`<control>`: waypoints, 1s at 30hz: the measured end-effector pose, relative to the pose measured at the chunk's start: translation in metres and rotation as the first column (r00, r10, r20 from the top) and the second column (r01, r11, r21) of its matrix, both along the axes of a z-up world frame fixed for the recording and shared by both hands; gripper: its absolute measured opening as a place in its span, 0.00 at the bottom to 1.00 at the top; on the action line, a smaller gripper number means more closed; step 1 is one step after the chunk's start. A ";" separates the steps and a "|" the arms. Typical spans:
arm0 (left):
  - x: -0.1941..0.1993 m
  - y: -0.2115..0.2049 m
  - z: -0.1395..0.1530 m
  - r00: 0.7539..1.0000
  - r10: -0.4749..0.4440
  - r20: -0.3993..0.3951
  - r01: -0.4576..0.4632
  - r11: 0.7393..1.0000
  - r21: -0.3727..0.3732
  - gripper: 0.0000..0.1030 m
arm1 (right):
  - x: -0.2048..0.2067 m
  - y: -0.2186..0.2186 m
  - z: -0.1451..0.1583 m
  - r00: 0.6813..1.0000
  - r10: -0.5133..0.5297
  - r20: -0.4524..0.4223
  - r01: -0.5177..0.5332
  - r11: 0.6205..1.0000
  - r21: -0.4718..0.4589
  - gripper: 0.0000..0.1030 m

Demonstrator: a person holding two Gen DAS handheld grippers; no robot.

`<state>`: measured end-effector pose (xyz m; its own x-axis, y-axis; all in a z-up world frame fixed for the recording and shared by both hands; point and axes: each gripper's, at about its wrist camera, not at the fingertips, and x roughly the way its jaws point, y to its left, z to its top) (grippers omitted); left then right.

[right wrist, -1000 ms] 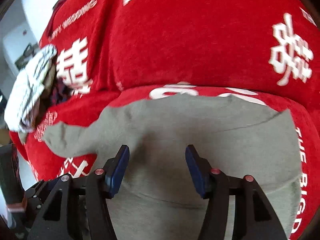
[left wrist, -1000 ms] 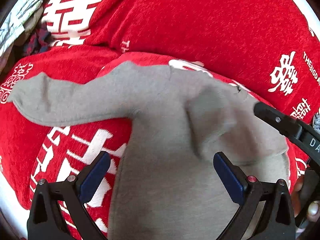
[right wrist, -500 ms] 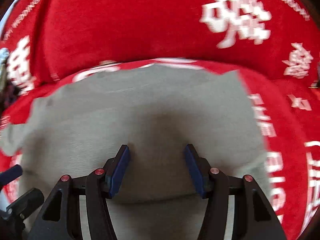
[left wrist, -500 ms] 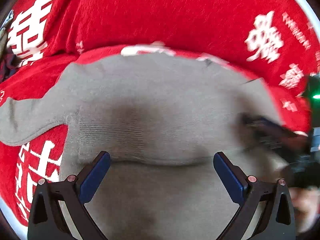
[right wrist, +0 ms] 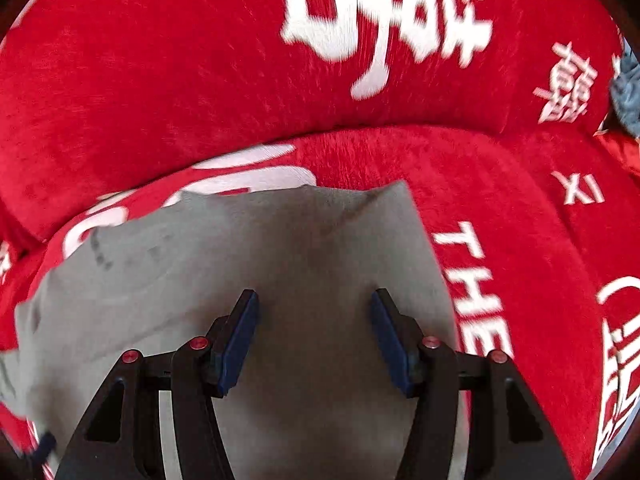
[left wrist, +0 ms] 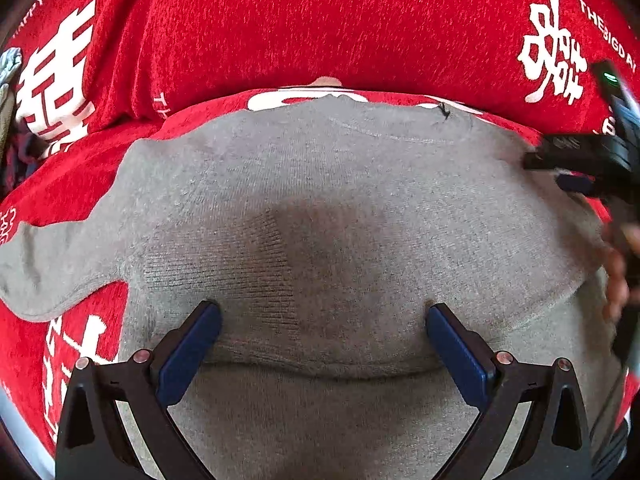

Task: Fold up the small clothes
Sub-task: 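Open the right gripper and withdraw it from the folded sleeve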

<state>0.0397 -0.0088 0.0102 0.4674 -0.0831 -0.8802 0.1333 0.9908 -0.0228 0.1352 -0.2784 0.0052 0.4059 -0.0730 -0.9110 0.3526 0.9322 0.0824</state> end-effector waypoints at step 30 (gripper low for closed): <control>-0.013 0.002 -0.002 0.994 0.002 0.107 0.000 1.000 -0.017 1.00 | -0.052 0.023 0.025 0.994 0.076 0.080 -0.068 0.993 -0.098 0.90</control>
